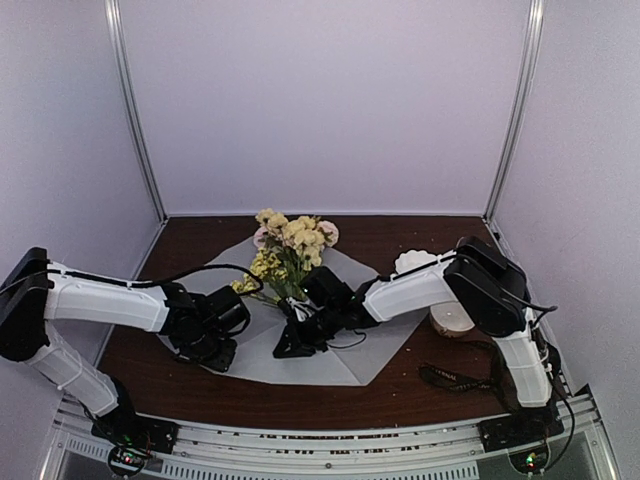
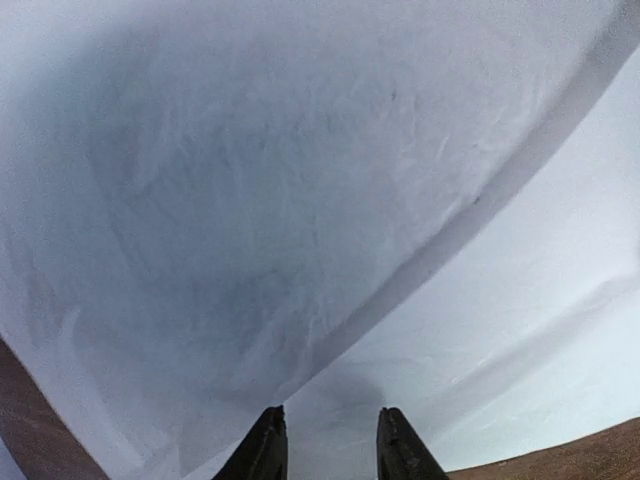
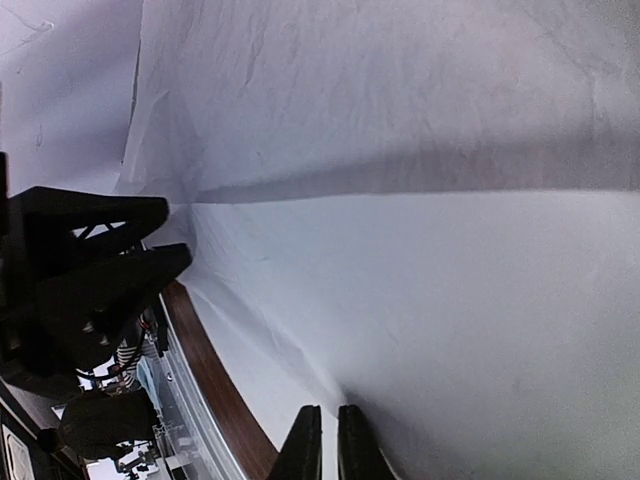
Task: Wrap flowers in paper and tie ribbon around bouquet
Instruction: Press the fold line on the 1/4-folded wrapping paper.
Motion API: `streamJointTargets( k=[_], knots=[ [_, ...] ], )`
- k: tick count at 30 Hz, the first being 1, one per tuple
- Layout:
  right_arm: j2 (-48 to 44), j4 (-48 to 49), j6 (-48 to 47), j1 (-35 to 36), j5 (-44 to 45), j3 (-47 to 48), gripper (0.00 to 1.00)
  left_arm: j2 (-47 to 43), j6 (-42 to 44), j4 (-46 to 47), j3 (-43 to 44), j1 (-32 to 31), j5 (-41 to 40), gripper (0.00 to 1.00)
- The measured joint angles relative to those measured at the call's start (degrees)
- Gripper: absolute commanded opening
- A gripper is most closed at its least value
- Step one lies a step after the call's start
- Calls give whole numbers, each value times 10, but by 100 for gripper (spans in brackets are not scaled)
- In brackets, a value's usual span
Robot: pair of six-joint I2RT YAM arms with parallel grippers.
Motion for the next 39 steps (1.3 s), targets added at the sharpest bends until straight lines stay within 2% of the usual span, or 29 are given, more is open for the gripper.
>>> streamJointTargets(
  k=[6, 9, 16, 24, 28, 32, 39],
  knots=[
    [-8, -14, -3, 3, 14, -5, 9, 32, -6, 66, -18, 10, 44, 32],
    [-12, -52, -20, 8, 29, 9, 9, 30, -28, 84, -27, 13, 52, 31],
    [-13, -143, -57, 33, 58, 58, 9, -22, -81, 135, -80, 13, 45, 31],
    [2, -165, -57, 67, 62, 78, 9, -51, -116, 151, -106, 13, 45, 31],
    [3, -169, -62, 67, 73, 82, 9, -87, -142, 140, -131, 12, 47, 34],
    [3, -169, -65, 67, 76, 83, 9, -124, -160, 80, -143, 19, 44, 38],
    [3, -173, -79, 67, 84, 87, 9, -183, -170, -20, -162, 50, 43, 38]
  ],
)
